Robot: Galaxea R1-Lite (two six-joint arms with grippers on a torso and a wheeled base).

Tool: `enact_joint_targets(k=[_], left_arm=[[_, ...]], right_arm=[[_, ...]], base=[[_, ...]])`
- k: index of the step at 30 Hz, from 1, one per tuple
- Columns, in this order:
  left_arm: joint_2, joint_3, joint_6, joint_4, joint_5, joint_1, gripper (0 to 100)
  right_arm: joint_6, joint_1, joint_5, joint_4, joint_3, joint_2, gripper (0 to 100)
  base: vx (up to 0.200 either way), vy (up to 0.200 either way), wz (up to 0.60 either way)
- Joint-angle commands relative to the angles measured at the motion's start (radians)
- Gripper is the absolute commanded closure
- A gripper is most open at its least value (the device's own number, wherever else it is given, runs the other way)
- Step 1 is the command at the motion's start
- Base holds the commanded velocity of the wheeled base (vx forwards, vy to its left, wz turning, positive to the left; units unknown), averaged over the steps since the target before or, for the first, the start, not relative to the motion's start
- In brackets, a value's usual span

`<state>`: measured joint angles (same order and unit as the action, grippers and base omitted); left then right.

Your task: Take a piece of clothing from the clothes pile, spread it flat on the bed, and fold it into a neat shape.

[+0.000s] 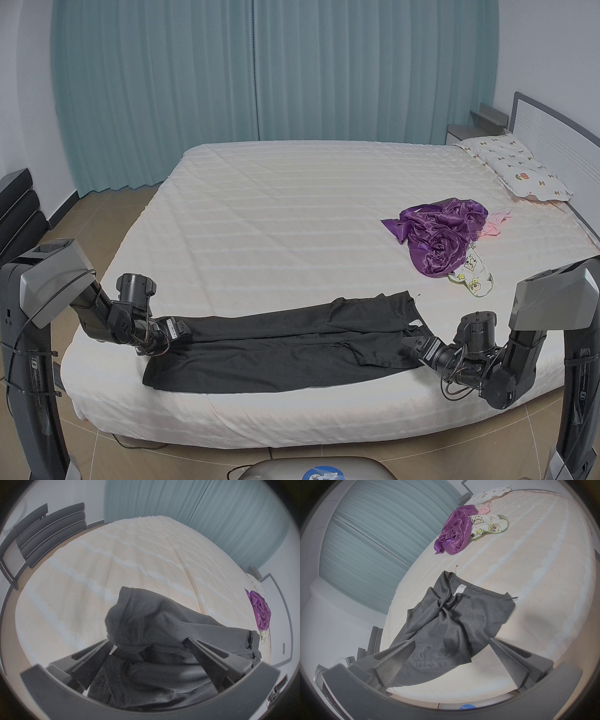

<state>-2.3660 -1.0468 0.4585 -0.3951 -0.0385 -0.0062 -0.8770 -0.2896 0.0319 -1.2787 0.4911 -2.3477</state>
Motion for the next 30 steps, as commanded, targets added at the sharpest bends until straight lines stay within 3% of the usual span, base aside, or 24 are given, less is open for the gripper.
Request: enact_joint_targets(k=[1,30], left_arm=[[-0.027,-0.006,0.0,-0.001,0.0,-0.003,100],[0.059,0.037,0.015,0.01,0.009,-0.001,100]], right_arm=[[0.0,0.0,0.0,-0.001,0.0,-0.001,0],[0.001,0.0,0.0,-0.027,-0.002,-0.01,0]], base=[[0.0,0.0,0.0],[0.0,0.0,0.0]])
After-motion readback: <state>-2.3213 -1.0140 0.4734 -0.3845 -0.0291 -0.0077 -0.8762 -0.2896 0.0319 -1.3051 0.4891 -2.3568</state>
